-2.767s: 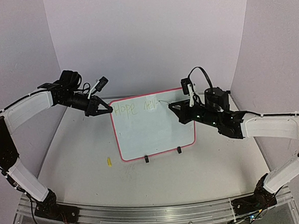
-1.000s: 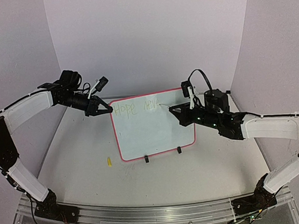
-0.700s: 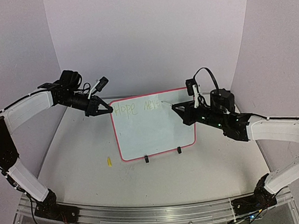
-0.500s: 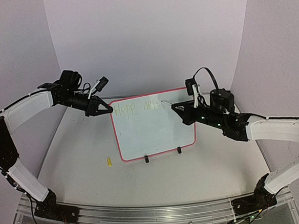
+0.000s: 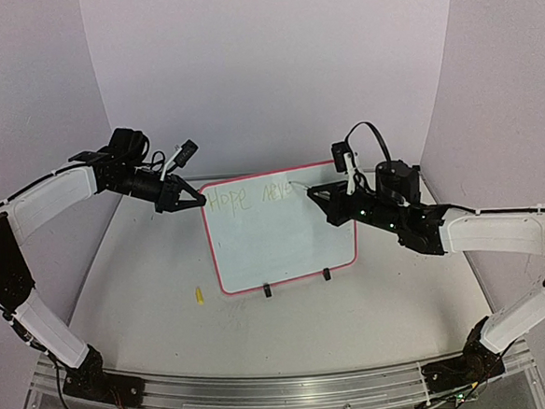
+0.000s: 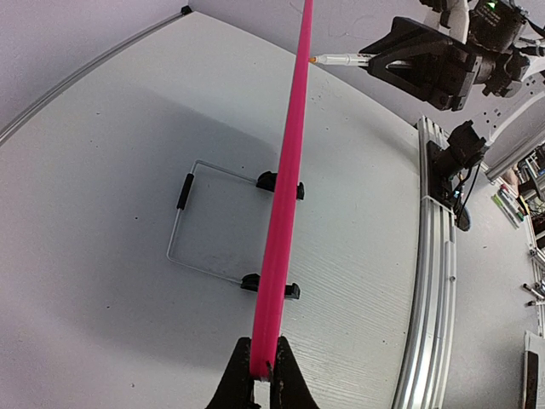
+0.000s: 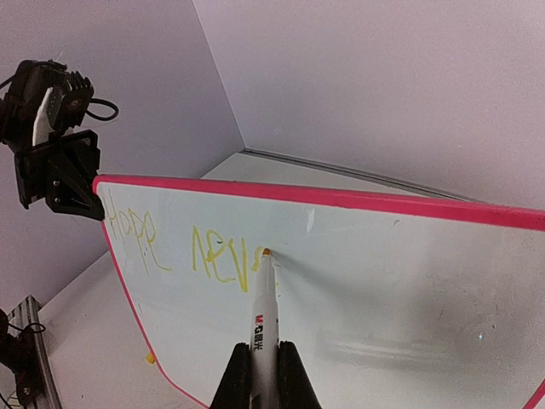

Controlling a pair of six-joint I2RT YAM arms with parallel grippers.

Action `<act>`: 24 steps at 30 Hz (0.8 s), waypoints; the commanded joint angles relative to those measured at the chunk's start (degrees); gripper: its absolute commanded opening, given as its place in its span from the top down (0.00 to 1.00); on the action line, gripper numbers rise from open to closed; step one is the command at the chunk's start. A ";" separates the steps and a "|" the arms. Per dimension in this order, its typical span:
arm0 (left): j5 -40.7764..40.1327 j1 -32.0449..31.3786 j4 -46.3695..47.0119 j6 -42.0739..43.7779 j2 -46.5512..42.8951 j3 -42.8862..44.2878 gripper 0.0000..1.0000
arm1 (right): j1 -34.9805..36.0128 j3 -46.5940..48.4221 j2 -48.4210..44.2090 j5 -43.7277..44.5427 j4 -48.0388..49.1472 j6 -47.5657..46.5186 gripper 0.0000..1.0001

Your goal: Write a sentence on the whiteboard

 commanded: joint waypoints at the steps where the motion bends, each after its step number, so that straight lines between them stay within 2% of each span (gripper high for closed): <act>1: -2.08 -1.64 -2.06 1.14 1.19 0.32 1.00 | -0.19 1.39 -0.23 2.65 2.64 -0.30 1.00; 24: -2.05 -1.67 -2.04 1.14 1.19 0.40 1.00 | -0.20 -4.52 -1.38 3.54 -0.12 3.45 1.00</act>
